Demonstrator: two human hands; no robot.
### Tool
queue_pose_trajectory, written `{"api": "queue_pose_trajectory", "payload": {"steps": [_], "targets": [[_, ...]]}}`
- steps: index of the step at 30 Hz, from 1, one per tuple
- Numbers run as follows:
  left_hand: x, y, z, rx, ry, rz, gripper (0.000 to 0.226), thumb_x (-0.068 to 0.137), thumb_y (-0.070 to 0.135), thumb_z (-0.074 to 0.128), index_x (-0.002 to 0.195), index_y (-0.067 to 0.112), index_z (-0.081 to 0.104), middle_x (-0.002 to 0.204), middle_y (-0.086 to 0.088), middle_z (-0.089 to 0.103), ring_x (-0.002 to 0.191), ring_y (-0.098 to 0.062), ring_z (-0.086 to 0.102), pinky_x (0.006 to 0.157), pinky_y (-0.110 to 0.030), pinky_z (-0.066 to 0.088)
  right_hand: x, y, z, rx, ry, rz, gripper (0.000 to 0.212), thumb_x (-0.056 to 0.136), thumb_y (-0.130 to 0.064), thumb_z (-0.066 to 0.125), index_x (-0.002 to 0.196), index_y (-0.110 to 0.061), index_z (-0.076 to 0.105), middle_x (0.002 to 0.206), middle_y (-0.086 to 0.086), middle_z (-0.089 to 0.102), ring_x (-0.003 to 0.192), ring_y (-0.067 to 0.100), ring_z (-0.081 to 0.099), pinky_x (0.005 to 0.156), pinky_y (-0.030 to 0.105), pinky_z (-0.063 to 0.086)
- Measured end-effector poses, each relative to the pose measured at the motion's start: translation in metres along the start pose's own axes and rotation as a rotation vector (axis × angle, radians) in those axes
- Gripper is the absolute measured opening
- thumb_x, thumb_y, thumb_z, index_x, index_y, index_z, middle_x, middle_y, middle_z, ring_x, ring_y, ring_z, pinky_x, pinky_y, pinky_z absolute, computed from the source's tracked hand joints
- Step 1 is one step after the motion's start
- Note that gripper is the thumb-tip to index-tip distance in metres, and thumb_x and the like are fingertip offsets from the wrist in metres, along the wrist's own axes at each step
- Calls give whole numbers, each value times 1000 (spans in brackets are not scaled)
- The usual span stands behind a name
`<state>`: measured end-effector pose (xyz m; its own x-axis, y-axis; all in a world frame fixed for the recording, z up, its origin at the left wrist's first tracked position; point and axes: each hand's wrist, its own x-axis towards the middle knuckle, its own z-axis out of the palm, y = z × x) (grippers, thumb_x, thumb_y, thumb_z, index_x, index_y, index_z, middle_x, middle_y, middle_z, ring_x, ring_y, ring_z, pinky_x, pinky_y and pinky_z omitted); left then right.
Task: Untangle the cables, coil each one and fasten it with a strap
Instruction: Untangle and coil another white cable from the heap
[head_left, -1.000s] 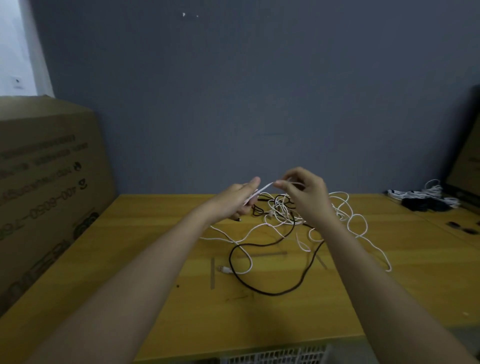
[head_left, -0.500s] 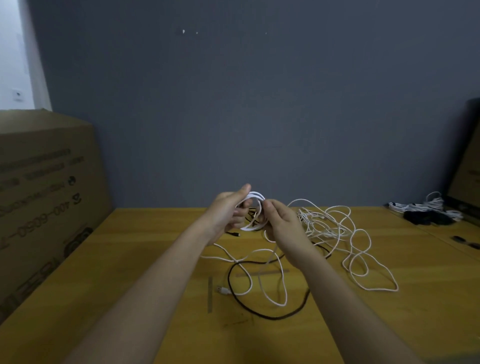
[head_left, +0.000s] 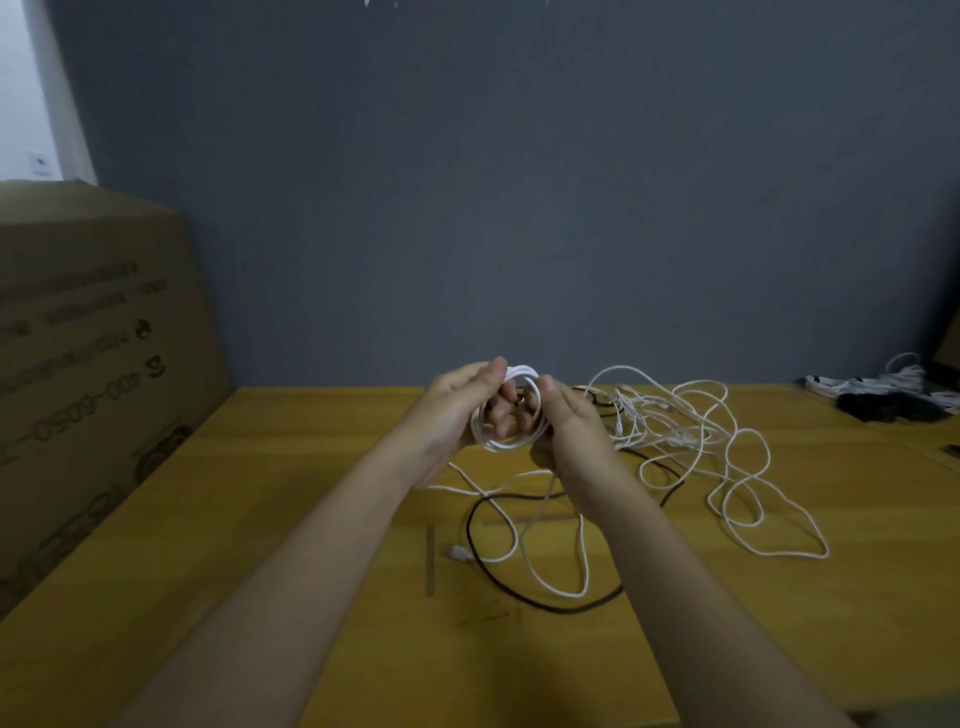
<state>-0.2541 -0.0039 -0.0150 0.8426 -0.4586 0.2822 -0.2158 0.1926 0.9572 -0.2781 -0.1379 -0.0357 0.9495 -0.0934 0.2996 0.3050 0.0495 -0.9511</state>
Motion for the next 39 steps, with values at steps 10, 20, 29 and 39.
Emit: {"api": "queue_pose_trajectory", "payload": {"steps": [10, 20, 29, 39], "targets": [[0, -13, 0, -213, 153, 10, 31, 104, 31, 33, 82, 13, 47, 44, 11, 26, 36, -3, 23, 53, -21, 39, -19, 42, -9, -73, 27, 20, 21, 102, -25, 41, 102, -15, 59, 69, 5, 54, 48, 11, 45, 44, 21, 39], [3, -1, -8, -357, 172, -22, 36, 105, 33, 29, 74, 17, 40, 44, 10, 28, 35, -4, 22, 52, -18, 38, -21, 66, -11, -1187, 306, -562, 20, 85, -6, 66, 104, -14, 69, 76, 6, 68, 58, 30, 61, 46, 26, 29], [-7, -22, -1, 309, 228, 48, 16, 106, 25, 27, 96, 14, 28, 73, 1, 41, 52, -5, 37, 52, -14, 35, -37, 48, -4, -1244, -47, -881, 22, 85, -18, 50, 94, -10, 70, 75, 1, 59, 69, 21, 55, 52, 25, 35], [-14, -23, -5, 689, -30, -37, 21, 103, 35, 34, 93, 19, 40, 66, 5, 38, 54, -9, 36, 59, -31, 31, -10, 9, -33, -846, 115, -632, 23, 79, -31, 75, 82, -11, 65, 73, -2, 56, 65, 10, 47, 58, 19, 37]]}}
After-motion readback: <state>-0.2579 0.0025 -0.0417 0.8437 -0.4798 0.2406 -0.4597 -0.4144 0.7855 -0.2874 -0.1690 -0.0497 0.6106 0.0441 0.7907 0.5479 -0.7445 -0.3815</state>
